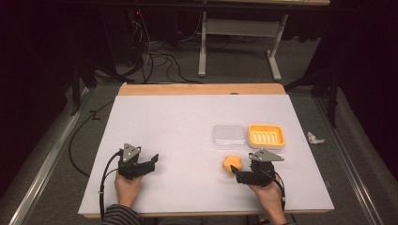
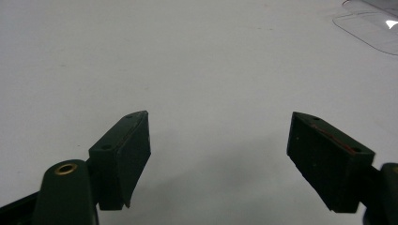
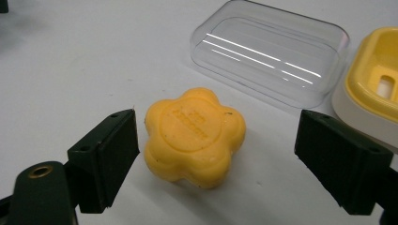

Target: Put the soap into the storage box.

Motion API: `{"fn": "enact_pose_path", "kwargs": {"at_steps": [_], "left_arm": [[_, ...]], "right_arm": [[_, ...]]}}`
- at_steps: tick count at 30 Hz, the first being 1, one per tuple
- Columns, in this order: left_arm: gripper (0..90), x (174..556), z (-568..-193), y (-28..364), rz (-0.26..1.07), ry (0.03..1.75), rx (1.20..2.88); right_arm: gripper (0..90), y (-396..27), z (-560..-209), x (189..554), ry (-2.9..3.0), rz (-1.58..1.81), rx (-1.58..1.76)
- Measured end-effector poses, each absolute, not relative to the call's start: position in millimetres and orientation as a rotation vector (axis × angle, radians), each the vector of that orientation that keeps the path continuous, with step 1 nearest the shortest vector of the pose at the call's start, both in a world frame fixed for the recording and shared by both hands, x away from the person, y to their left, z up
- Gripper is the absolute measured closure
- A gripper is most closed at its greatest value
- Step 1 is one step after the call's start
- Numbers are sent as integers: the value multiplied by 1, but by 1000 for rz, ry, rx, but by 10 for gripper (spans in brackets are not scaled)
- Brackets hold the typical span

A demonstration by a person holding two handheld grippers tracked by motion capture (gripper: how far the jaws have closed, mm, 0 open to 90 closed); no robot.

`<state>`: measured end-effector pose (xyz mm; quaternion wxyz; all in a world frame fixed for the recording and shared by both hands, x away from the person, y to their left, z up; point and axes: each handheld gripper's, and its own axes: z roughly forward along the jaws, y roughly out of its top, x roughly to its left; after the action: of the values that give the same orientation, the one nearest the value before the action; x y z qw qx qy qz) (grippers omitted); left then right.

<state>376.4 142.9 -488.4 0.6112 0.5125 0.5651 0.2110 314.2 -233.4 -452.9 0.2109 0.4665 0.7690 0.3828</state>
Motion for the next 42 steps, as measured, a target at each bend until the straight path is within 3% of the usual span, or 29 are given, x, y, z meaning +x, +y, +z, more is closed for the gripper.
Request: {"fn": "enact_pose_path", "kwargs": {"at_steps": [23, 34, 42], "left_arm": [[224, 376, -488, 143, 485, 1302, 1183], [223, 376, -488, 143, 488, 1301, 1182], [224, 376, -488, 143, 487, 1304, 1183]], "right_arm": [[160, -208, -468, 336, 2260, 899, 1292], [253, -203, -472, 337, 2269, 852, 1260], [262, -201, -473, 336, 2264, 847, 1238]]}}
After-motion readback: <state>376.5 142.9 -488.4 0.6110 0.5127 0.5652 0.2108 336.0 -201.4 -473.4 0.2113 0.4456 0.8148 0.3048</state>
